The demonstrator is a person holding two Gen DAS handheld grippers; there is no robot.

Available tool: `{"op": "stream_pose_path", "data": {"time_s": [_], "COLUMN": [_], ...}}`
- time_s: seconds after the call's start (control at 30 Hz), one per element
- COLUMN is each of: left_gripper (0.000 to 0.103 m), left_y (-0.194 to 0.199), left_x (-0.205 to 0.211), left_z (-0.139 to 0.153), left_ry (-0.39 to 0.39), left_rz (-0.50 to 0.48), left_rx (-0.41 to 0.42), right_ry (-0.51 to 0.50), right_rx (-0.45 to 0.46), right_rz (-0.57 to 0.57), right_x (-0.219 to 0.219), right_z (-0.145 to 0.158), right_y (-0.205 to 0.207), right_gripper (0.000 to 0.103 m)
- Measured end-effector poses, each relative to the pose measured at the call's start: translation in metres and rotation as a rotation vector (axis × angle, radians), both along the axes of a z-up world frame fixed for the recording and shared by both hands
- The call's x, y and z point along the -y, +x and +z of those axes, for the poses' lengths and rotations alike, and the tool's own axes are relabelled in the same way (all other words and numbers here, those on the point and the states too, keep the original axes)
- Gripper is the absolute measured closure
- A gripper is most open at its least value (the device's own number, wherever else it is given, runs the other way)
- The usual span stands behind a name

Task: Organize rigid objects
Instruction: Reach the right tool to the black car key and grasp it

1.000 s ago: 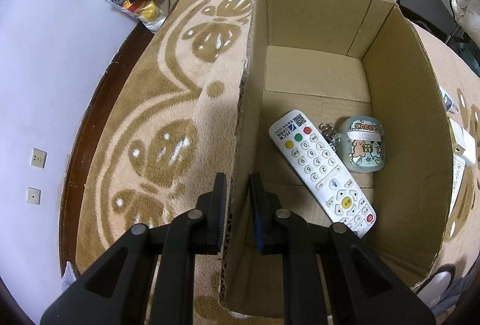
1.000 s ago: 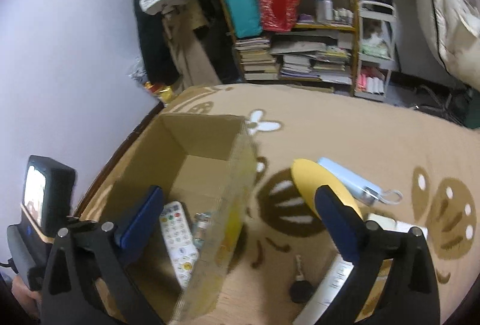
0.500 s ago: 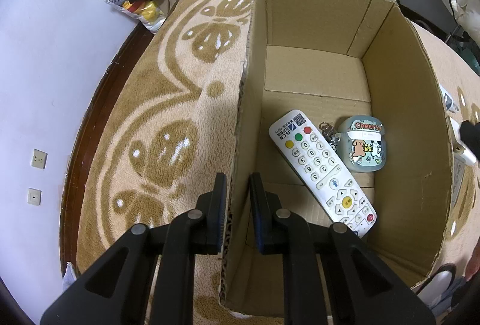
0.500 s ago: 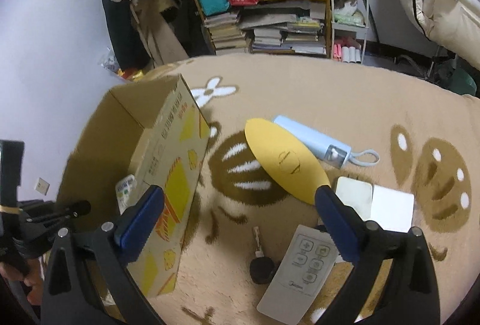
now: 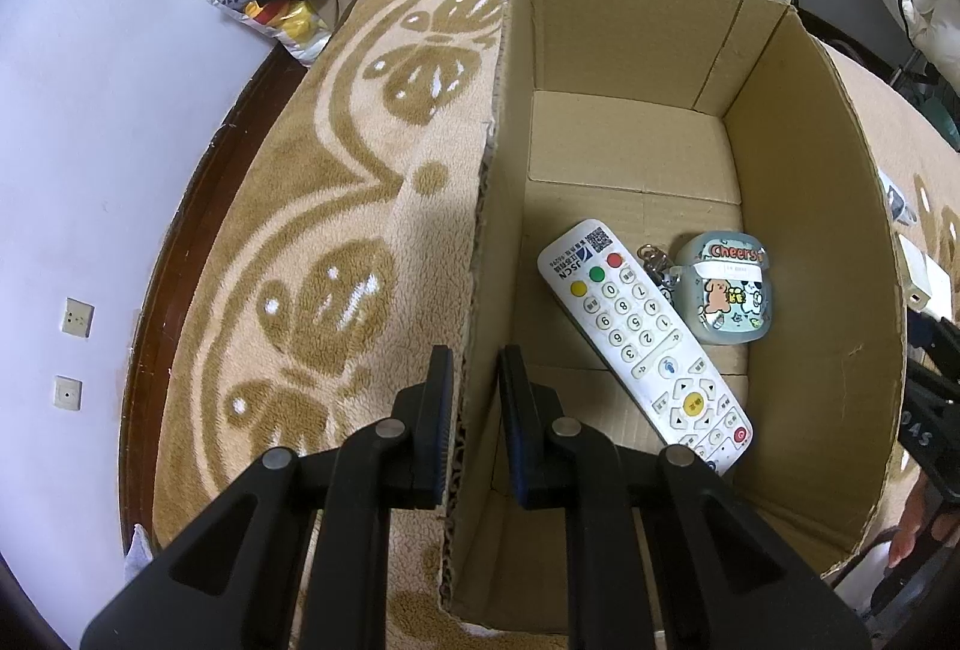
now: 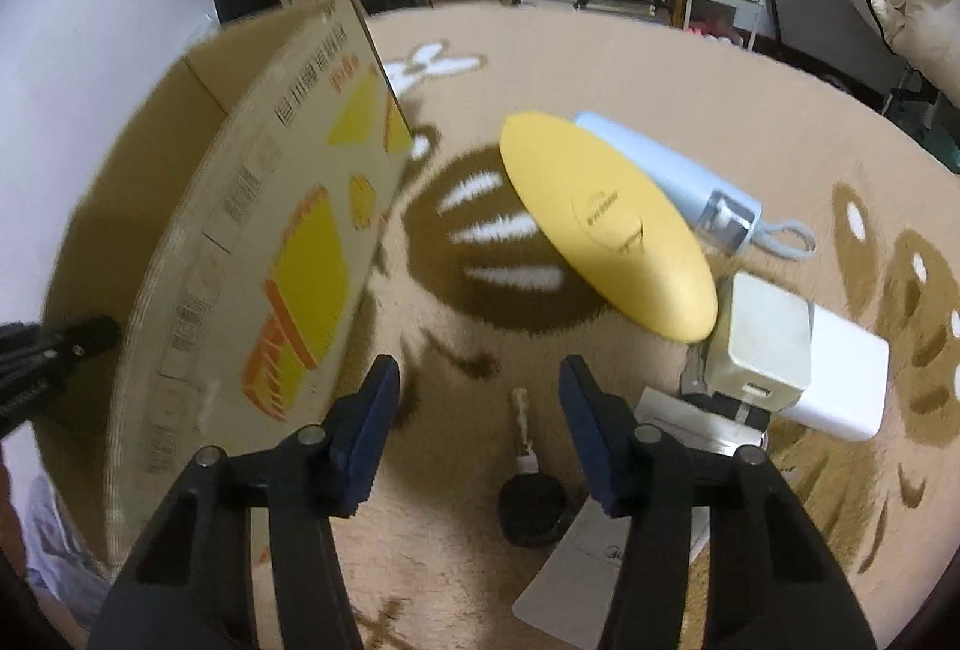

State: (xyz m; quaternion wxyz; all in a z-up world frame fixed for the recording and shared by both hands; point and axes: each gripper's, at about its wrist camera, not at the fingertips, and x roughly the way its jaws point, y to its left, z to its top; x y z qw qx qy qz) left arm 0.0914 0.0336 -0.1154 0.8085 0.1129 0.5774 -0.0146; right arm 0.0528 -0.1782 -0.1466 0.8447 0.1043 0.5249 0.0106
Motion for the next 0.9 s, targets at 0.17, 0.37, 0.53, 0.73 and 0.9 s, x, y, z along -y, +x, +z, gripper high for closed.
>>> {"op": "stream_pose_path", "data": {"time_s": [0.17,0.37,0.53,0.73,0.9], "left_gripper": [0.088,0.088,0.088,0.088,0.088], "left_y": [0.000,0.000,-0.001,-0.001,0.000], "left_x": [0.001,0.000,0.002,0.001,0.001], "left_z": [0.000,0.000,0.000,0.001,0.002], "left_ry": [0.000,-0.003,0.003,-0.003,0.000], "left_rz": [0.001,0.003,0.000,0.002,0.001], "left_rx": [-0.001,-0.001,0.001,-0.001,0.000], "right_ry": [-0.009,-0.033,-0.045,-0.023,-0.043], "right_rx": [-0.052,-0.085,-0.108,-0.112,-0.067], "right_rz": [-0.001,0.027,0.031,0.008,-0.016], "right_x": [0.001,-0.004,-0.009,-0.004,-0.003], "right_z": [-0.015,-0.025,-0.028,-0.029,-0.024], "right_y": [0.000,0.001,-0.002,-0.005,-0.009], "right_gripper": [0.048,0.048,0.060,0.093,0.095]}}
